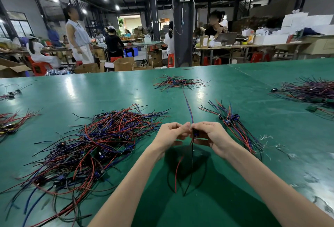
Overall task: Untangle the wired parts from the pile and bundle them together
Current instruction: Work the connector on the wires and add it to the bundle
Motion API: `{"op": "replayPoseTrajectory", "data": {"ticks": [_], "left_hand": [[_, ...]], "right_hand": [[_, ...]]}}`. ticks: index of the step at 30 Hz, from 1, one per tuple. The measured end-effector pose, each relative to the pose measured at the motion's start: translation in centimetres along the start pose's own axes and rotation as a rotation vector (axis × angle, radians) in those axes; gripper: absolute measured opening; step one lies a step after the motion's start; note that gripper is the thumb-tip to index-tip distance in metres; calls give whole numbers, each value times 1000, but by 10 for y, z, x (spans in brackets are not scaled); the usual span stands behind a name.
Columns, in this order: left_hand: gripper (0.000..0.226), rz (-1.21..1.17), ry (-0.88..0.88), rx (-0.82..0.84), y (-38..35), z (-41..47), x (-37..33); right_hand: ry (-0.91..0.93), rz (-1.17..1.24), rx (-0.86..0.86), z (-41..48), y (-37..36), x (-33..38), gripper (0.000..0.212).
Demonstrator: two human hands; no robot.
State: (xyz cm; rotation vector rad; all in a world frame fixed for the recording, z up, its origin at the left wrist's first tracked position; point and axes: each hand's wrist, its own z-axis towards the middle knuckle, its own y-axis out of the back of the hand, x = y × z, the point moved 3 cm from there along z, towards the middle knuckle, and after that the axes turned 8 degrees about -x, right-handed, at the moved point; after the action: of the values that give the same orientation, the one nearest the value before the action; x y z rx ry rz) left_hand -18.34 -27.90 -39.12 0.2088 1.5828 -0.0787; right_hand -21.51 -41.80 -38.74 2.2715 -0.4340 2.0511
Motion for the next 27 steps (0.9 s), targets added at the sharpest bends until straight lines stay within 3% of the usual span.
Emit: {"op": "replayPoseTrajectory", "data": {"ticks": [10,15,27], "left_hand": [[2,-120,-7,29,0,1,2],[5,-170,-11,28,-2,3,5],[19,-13,-263,-245,6,14,5]], "right_hand": [[-2,-151,98,-9,-11,-5,16],[-61,-148,112,-10,-14,-11,16],[9,-154,37,-13,-21,-9,23]]}}
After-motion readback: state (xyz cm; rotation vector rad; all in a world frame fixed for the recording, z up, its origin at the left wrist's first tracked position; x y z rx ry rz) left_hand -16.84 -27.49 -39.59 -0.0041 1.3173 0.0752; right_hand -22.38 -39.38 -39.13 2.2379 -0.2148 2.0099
